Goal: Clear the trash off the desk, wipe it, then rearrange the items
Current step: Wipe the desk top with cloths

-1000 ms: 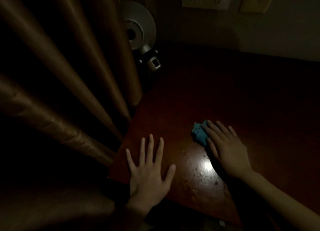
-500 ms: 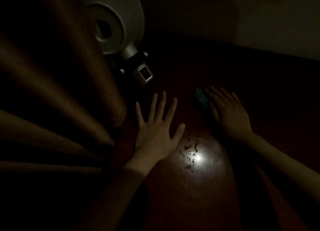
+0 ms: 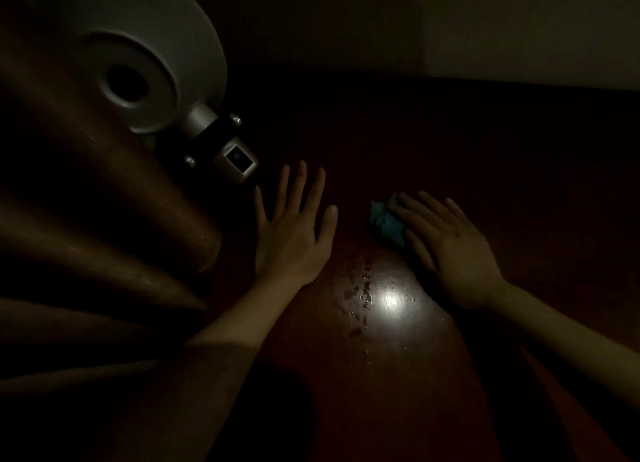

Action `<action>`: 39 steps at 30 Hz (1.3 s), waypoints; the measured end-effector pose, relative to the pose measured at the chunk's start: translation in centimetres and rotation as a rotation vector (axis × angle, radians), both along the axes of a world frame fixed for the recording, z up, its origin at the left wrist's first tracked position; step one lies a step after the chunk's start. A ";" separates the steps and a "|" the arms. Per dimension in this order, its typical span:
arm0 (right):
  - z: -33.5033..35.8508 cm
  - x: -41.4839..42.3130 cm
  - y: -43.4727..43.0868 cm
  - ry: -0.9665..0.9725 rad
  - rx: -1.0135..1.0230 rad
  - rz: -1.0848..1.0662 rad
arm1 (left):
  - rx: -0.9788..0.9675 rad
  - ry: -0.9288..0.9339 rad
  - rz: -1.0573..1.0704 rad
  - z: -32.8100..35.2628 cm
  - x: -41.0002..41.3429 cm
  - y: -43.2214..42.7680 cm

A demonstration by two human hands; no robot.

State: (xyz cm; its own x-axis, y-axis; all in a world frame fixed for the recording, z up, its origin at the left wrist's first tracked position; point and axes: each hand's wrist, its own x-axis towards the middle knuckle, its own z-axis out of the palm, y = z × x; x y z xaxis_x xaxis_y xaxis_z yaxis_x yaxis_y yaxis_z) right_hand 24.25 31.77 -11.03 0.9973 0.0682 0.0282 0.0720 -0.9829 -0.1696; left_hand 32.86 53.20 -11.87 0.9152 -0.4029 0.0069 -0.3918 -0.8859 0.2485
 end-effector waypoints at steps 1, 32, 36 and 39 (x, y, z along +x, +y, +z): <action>-0.1 0.0 0.7 -0.005 0.002 -0.068 | -0.009 -0.002 0.009 0.0 -0.7 0.3; 0.1 -20.1 6.2 0.074 -0.093 0.232 | -0.052 -0.076 0.325 0.1 -18.8 9.8; 0.0 -19.9 7.4 0.058 -0.068 -0.019 | -0.047 0.006 0.425 -0.2 -17.7 10.8; 0.0 -19.9 10.5 0.006 -0.072 0.072 | -0.018 0.094 0.409 -0.3 -16.5 11.1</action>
State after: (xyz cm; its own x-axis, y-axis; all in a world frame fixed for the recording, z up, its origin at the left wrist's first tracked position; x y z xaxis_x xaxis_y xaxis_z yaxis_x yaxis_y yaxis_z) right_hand 4.33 42.25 -11.05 0.9899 0.1410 0.0144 0.1417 -0.9849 -0.0993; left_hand 16.33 64.31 -12.16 0.9968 -0.0068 -0.0803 0.0162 -0.9589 0.2832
